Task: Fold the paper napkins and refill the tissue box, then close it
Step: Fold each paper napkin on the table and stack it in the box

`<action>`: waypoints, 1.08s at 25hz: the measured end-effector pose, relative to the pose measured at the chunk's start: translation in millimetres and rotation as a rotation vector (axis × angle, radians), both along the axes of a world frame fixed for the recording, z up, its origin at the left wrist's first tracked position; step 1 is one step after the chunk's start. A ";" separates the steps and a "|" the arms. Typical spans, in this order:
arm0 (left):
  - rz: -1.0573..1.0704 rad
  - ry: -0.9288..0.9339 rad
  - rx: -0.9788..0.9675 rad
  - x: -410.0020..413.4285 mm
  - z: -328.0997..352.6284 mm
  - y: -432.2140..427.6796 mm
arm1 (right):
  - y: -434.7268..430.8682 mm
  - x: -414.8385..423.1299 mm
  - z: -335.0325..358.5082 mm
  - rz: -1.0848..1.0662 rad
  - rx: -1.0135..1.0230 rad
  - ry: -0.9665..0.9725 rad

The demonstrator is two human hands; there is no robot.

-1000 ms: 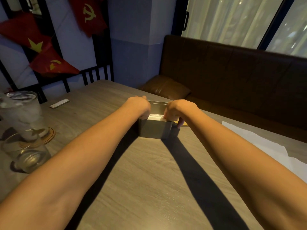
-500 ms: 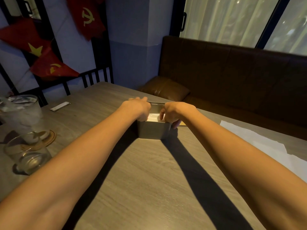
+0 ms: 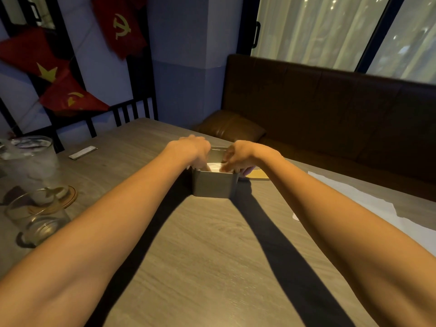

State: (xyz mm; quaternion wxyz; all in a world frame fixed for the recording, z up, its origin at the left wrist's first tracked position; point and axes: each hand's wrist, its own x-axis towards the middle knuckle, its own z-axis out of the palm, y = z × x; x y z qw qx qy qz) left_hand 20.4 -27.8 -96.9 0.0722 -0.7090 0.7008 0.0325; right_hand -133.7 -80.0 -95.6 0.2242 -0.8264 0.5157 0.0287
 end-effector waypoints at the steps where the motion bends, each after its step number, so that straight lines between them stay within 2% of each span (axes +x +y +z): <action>1: -0.025 0.030 -0.067 -2.8 5.0 5.7 | 4.0 -4.5 6.4 0.013 -0.038 -0.064; 5: -0.172 0.097 -0.274 -40.7 28.1 24.9 | 26.3 -35.8 37.1 0.005 -0.172 -0.212; 9: -0.321 0.117 -0.348 -103.7 32.7 39.2 | 45.5 -92.7 44.5 -0.040 -0.241 -0.140; 11: -0.370 0.146 -0.327 -139.9 18.8 43.2 | 53.5 -128.1 34.5 -0.096 -0.254 -0.056; 14: -0.376 0.263 -0.197 -189.2 -14.6 45.7 | 67.6 -178.4 5.2 -0.165 -0.267 0.089; 17: -0.375 0.295 -0.075 -220.3 -48.2 49.6 | 83.5 -216.1 -37.1 -0.203 -0.253 0.194; 19: -0.385 0.293 -0.044 -227.4 -66.3 54.9 | 94.0 -228.4 -62.4 -0.196 -0.248 0.198; 23: -0.433 0.238 -0.210 -213.9 -87.2 71.1 | 113.4 -228.0 -86.6 -0.124 -0.382 0.147; 27: -0.398 0.257 -0.267 -178.6 -98.9 96.0 | 135.6 -203.3 -90.5 -0.022 -0.394 0.122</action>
